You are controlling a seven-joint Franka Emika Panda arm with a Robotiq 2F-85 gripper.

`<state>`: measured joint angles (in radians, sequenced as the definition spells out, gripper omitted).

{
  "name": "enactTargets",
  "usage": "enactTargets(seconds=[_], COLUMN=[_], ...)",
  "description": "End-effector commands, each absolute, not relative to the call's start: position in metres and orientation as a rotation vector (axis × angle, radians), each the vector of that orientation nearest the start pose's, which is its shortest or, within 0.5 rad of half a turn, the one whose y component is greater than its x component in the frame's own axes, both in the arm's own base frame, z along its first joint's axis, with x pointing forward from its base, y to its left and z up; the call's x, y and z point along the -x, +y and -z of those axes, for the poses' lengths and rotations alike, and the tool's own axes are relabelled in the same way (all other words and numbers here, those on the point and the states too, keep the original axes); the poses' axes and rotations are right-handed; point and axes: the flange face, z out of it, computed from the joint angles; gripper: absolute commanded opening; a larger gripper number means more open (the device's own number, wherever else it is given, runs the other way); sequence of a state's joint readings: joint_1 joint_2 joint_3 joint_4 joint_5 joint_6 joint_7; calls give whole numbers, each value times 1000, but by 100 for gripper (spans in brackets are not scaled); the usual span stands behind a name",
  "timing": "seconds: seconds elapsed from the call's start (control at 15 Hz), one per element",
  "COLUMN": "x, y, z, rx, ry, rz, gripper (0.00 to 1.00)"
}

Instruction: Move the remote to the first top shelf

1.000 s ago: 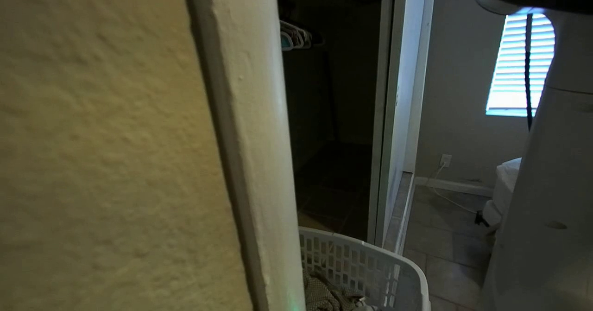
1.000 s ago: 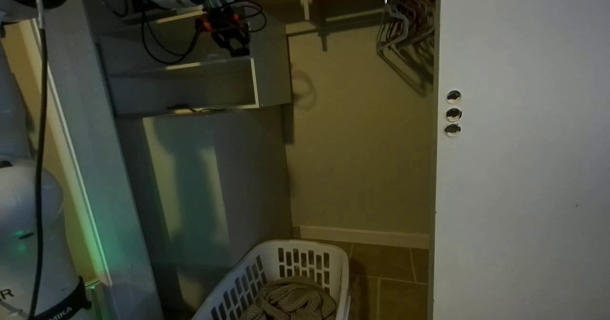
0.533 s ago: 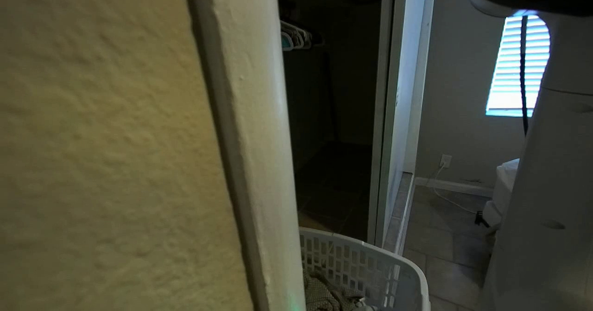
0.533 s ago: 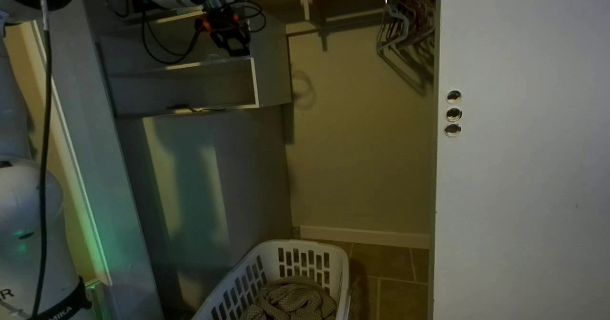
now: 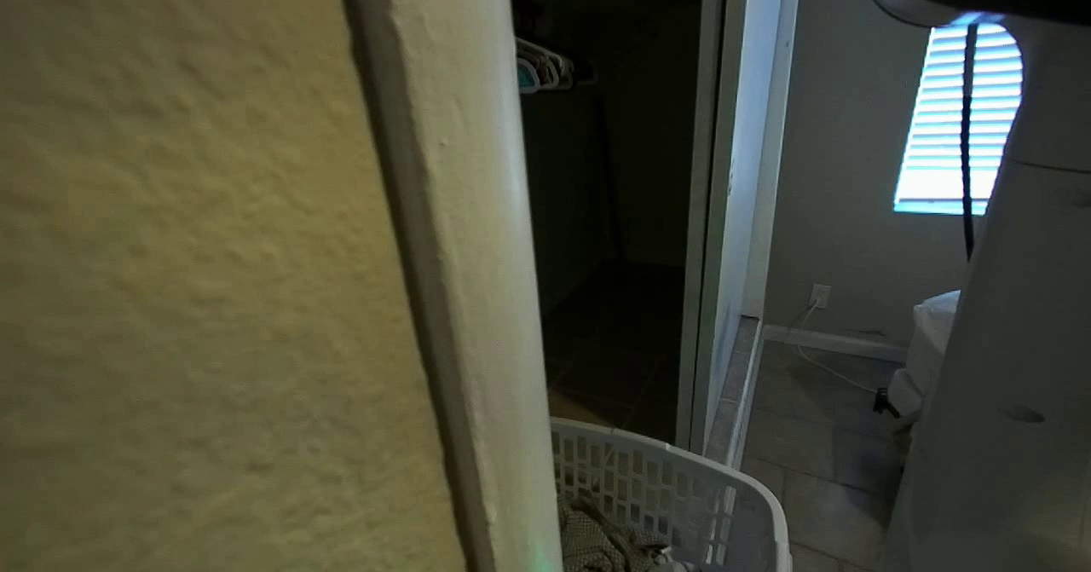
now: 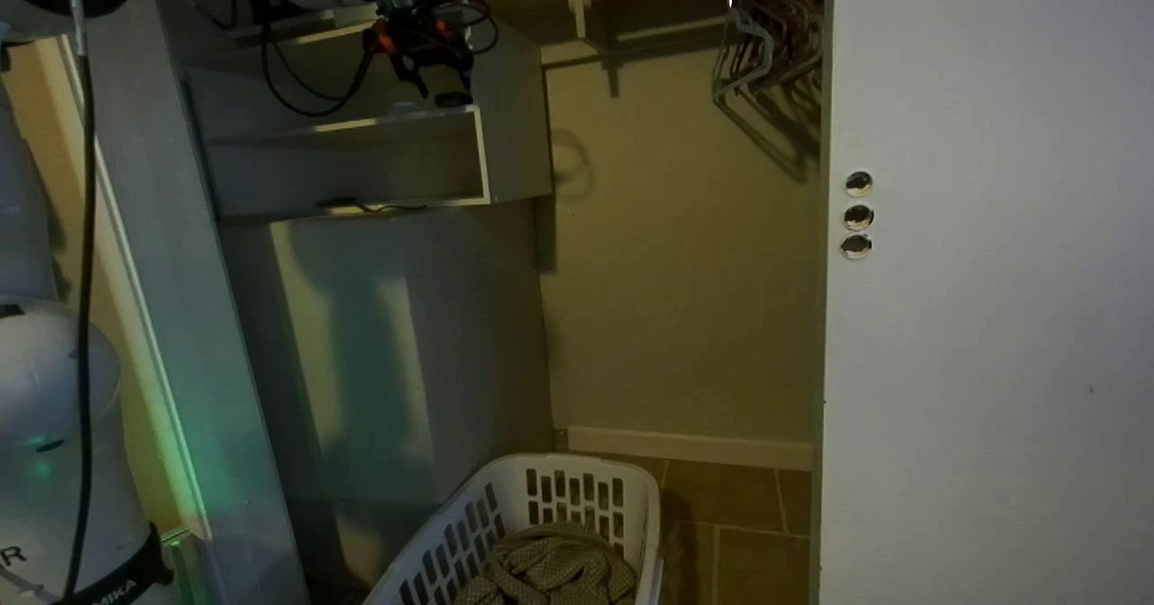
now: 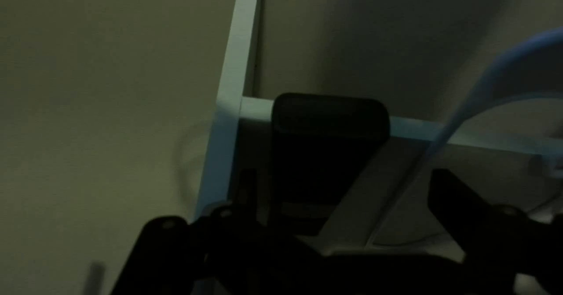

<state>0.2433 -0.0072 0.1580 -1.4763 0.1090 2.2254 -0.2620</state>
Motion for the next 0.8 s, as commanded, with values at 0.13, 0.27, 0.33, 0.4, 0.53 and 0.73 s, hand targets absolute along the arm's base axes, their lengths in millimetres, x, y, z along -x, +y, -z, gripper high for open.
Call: enactTargets(seconds=[0.13,0.27,0.33,0.4,0.53,0.73], x=[-510,-496,-489,-481,-466,-452], y=[220,219,218,217,213,201], z=[-764,-765,-764,-764,-762,-757], rx=[2630,2607,2601,2592,2596,2632], ry=[-831,-839,-839,-840,-834,-807], rz=[1108,1082,1075,1069,1068,1142], gripper=[100,100,100,100,100,100])
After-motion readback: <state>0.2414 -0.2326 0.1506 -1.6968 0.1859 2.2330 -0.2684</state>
